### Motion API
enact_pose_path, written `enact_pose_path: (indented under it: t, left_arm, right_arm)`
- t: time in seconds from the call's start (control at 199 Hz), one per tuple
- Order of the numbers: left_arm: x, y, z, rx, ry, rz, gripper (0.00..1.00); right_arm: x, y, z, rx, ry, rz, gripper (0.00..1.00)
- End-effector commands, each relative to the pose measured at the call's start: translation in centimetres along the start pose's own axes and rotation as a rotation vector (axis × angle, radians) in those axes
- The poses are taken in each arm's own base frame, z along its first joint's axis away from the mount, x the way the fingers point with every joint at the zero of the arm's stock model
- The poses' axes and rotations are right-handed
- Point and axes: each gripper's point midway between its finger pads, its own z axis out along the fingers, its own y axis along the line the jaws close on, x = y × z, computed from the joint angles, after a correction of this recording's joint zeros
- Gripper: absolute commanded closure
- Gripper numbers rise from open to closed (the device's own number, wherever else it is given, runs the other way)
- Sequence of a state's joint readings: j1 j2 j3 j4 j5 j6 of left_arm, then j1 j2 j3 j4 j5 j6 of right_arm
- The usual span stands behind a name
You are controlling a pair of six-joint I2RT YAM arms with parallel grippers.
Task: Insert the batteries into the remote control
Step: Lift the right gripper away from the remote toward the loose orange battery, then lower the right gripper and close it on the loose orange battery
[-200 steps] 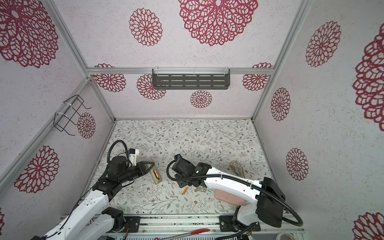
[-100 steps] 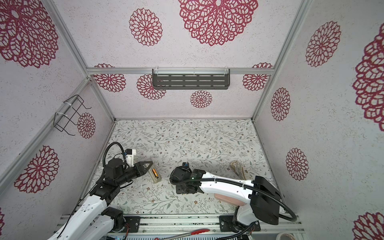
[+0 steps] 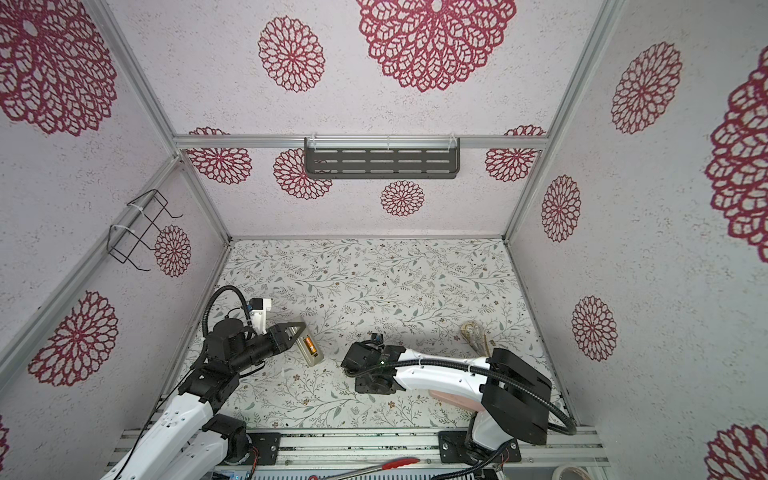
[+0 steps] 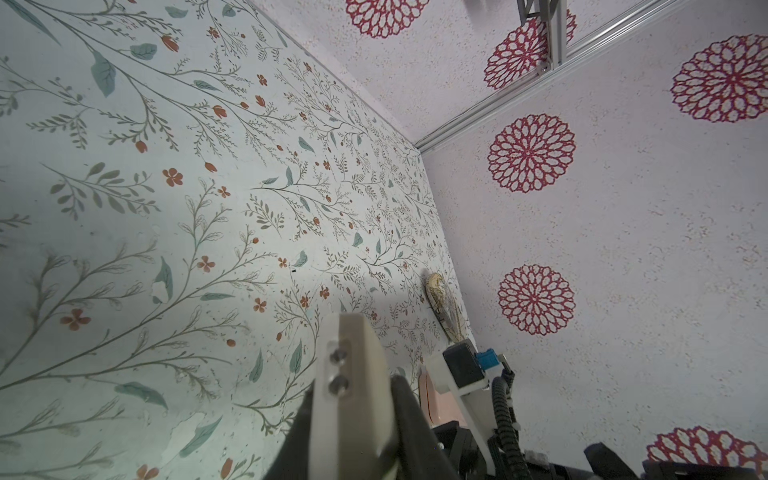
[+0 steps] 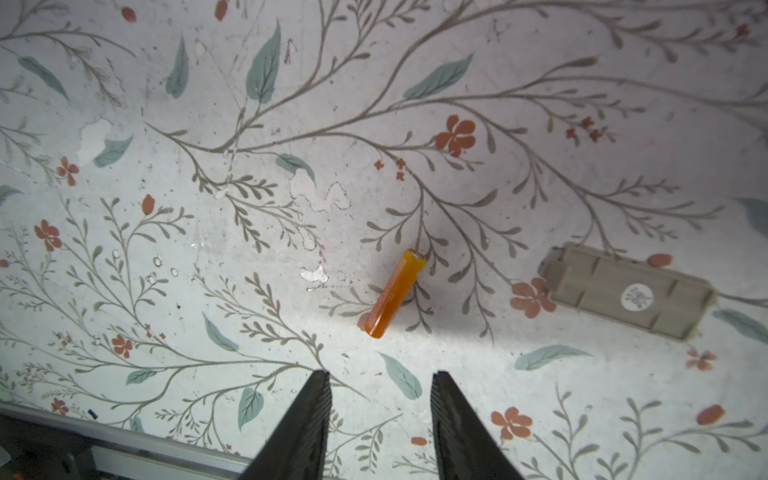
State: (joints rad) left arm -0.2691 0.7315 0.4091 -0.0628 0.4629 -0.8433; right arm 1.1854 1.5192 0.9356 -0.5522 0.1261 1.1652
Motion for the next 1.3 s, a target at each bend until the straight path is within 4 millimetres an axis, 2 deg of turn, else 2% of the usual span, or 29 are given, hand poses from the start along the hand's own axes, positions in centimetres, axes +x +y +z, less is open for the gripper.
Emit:
enact_pose_path:
  t: [0.0, 0.276, 0.492, 0.973, 1.149, 1.299]
  left_arm:
    - [-0.4, -0.4, 0.0, 0.033, -0.018, 0.005, 1.00]
    - [-0.3, -0.2, 0.2, 0.034, -0.014, -0.002, 1.00]
    - [-0.2, -0.2, 0.2, 0.037, -0.012, -0.006, 1.00]
    - [0.0, -0.1, 0.3, 0.042, -0.009, -0.012, 1.00]
    - [-0.1, -0.2, 0.3, 0.046, -0.013, -0.013, 1.00]
    - [-0.1, -0.1, 0.3, 0.052, -0.012, -0.019, 1.00]
  right_arm:
    - [-0.4, 0.4, 0.3, -0.021, -0.017, 0.054, 0.58]
    - [-0.1, -0.7, 1.1, 0.010, -0.012, 0.063, 0.59]
    - [-0.2, -0.6, 1.8, 0.017, -0.002, 0.038, 0.62]
    - [-0.4, -0.4, 3.2, 0.054, 0.017, -0.037, 0.61]
    - [-0.3, -1.1, 3.3, 0.122, 0.024, -0.108, 0.63]
    - [0.2, -1.5, 3.5, 0.158, 0.040, -0.156, 0.70]
